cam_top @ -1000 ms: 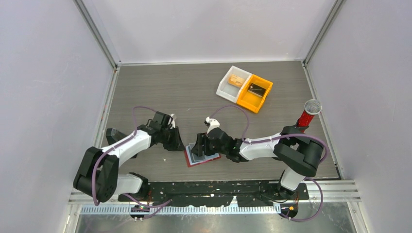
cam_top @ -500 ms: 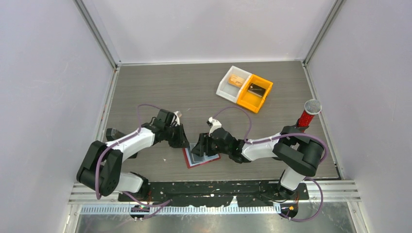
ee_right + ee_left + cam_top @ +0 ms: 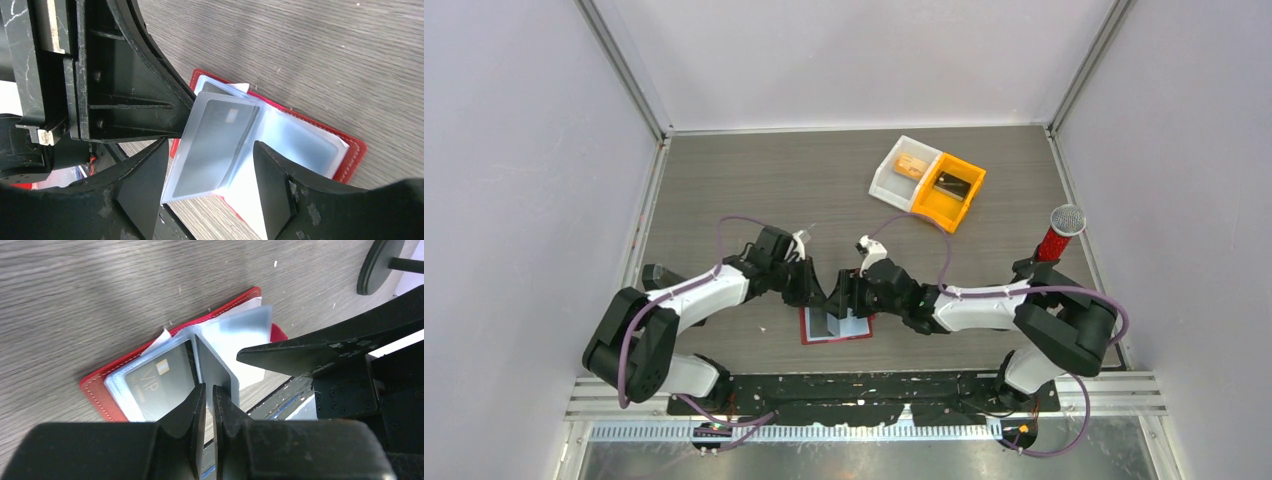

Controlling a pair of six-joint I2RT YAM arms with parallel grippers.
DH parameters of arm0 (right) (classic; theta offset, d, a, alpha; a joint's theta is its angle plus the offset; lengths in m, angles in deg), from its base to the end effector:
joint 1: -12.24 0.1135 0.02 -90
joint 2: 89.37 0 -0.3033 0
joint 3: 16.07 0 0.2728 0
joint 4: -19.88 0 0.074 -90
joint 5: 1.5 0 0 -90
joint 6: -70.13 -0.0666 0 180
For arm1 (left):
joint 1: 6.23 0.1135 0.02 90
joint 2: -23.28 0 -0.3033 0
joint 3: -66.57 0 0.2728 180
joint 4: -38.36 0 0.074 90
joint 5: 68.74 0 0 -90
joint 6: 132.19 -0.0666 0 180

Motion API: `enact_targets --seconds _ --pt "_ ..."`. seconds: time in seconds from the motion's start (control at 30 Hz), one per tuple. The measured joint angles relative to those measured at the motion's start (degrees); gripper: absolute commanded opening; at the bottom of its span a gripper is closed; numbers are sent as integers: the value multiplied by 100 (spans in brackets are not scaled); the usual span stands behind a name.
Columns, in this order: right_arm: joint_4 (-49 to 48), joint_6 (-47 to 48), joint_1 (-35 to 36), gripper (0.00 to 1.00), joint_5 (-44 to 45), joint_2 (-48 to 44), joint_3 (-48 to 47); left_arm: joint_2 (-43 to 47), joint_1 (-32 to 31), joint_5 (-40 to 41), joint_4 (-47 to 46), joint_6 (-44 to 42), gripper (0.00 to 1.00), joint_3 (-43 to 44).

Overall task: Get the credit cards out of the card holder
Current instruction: Remove the credit card from the card holder.

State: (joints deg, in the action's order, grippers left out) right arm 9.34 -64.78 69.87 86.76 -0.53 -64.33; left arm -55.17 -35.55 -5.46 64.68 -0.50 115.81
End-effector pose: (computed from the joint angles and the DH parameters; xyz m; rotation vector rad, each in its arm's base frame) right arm 0.1818 0.2906 0.1689 -0.2744 2.2800 1.0552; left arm 0.2233 -0.1598 0.1675 -0.0944 2.7424 -1.0221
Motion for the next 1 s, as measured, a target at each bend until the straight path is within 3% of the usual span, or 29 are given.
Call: enact_targets --seconds 0.33,0.53,0.7,1.0 --pt "1458 343 -4 68 817 -1255 -35 -9 -448 -157 -267 295 15 20" --pt "1805 424 -13 61 1067 -1812 -55 57 -487 -85 -376 352 16 22" --pt "1869 422 11 51 1021 -1770 -55 402 -487 330 0 240 17 98" --pt "1707 404 162 47 540 -745 -348 660 -398 927 599 -17 19 144"
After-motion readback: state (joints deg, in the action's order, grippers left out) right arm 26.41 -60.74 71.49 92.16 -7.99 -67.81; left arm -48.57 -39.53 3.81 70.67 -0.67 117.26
